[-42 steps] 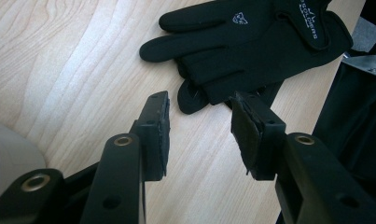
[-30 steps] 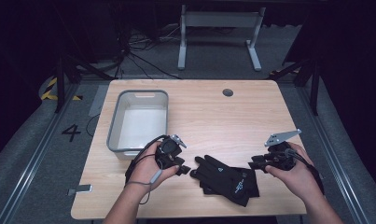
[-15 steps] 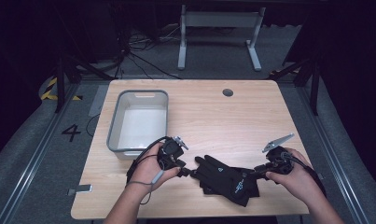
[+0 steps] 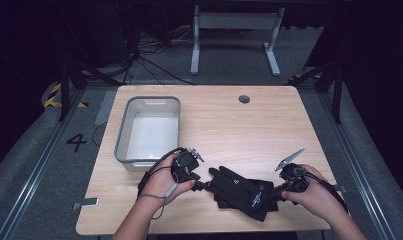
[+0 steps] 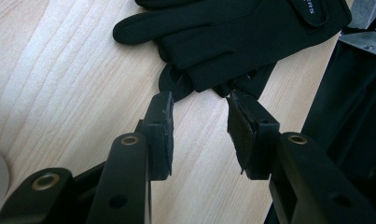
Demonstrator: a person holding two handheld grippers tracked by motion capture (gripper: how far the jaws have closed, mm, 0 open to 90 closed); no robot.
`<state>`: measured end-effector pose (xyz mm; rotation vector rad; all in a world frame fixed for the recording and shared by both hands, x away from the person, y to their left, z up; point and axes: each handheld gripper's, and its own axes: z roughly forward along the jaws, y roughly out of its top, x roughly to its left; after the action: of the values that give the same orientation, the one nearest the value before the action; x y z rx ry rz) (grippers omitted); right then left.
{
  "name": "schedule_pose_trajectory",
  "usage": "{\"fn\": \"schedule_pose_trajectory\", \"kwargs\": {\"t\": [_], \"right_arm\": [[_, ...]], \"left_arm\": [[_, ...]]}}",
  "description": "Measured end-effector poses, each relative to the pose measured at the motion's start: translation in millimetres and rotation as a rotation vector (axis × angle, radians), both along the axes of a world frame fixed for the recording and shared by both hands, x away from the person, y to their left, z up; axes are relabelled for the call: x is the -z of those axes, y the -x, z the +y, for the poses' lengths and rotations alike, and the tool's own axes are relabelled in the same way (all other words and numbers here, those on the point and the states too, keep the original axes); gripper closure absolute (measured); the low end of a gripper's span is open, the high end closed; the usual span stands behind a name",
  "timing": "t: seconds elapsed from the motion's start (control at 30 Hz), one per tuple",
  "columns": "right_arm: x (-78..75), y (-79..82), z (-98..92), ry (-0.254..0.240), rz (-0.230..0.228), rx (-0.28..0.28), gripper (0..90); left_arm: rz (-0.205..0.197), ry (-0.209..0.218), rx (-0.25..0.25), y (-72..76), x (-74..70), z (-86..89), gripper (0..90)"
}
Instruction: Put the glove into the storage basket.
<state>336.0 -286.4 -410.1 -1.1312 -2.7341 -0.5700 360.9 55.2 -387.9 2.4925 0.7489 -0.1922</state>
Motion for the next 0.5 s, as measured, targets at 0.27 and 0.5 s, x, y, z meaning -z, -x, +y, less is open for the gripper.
{"fn": "schedule_pose_trajectory", "kwargs": {"t": [0.27, 0.5], "right_arm": [[11.6, -0.3, 8.9, 0.046, 0.019, -0.021, 66.5], [12.2, 0.7, 13.5, 0.076, 0.006, -0.051, 84.9]], "left_arm": [[0.007, -0.006, 0.004, -0.1, 3.7, -3.1, 61.1], [0.022, -0.033, 0.022, -0.9, 11.5, -9.6, 60.6]]}}
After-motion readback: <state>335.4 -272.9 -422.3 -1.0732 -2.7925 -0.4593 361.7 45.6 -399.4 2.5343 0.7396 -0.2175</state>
